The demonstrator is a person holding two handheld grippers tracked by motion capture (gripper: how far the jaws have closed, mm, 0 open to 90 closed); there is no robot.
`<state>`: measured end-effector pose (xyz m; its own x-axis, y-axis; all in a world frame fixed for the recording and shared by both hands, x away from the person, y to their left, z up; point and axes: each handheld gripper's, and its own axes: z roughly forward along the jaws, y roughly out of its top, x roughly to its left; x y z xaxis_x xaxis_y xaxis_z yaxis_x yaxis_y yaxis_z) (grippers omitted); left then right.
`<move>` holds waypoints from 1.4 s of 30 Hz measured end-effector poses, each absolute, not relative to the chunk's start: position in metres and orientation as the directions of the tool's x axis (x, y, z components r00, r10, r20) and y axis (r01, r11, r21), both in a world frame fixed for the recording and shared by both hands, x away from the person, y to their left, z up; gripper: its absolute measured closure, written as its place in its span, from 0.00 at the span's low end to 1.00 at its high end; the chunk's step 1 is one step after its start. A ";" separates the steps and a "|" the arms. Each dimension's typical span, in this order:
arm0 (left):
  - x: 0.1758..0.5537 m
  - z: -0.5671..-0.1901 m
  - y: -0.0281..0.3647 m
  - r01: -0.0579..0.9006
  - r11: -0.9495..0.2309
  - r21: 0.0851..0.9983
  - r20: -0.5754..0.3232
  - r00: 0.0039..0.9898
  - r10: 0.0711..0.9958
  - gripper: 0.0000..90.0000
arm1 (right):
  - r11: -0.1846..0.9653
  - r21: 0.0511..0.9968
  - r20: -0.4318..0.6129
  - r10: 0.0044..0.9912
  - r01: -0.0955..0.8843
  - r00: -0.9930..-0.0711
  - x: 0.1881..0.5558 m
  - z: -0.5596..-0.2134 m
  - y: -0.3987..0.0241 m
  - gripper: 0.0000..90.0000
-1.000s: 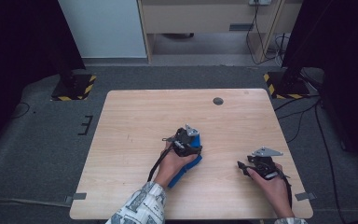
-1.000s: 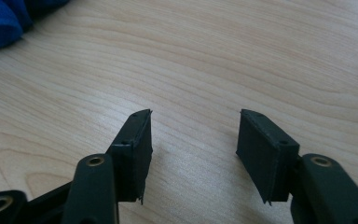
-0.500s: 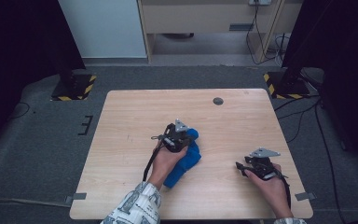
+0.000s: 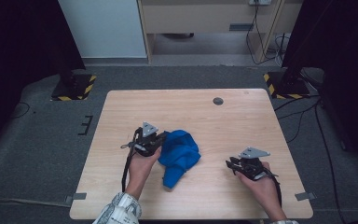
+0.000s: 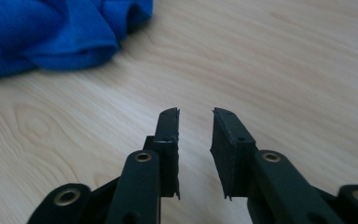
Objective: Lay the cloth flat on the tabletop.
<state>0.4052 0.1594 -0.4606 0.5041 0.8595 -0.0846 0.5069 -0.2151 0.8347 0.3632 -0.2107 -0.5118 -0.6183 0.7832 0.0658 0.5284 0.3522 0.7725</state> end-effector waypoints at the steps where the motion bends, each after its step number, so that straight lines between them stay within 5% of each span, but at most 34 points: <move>1: 0.405 -0.462 0.162 0.509 -0.206 0.836 -0.092 0.500 0.861 0.96 | 0.344 0.780 0.075 0.778 0.523 -0.624 0.367 -0.511 -0.205 0.84; 7: 0.406 -0.472 0.174 0.515 -0.172 0.840 -0.137 0.507 0.851 0.96 | 0.324 0.797 0.118 0.744 0.510 -0.658 0.393 -0.504 -0.168 0.83; 21: 0.418 -0.479 0.181 0.507 -0.142 0.850 -0.171 0.521 0.837 0.97 | 0.244 0.728 0.324 0.701 0.640 -0.635 0.437 -0.516 -0.117 0.53; 23: 0.418 -0.480 0.182 0.514 -0.123 0.849 -0.190 0.513 0.837 0.97 | 0.251 0.717 0.341 0.688 0.651 -0.641 0.439 -0.519 -0.113 0.60; 25: 0.416 -0.480 0.182 0.516 -0.122 0.848 -0.189 0.509 0.840 0.97 | 0.253 0.735 0.343 0.662 0.629 -0.667 0.437 -0.518 -0.110 0.90; 28: 0.412 -0.477 0.183 0.508 -0.119 0.853 -0.186 0.509 0.841 0.97 | 0.247 0.750 0.340 0.652 0.613 -0.678 0.433 -0.513 -0.111 0.97; 42: 0.384 -0.446 0.174 0.464 -0.091 0.881 -0.185 0.515 0.837 0.97 | 0.287 0.819 0.176 0.698 0.497 -0.694 0.384 -0.457 -0.169 0.97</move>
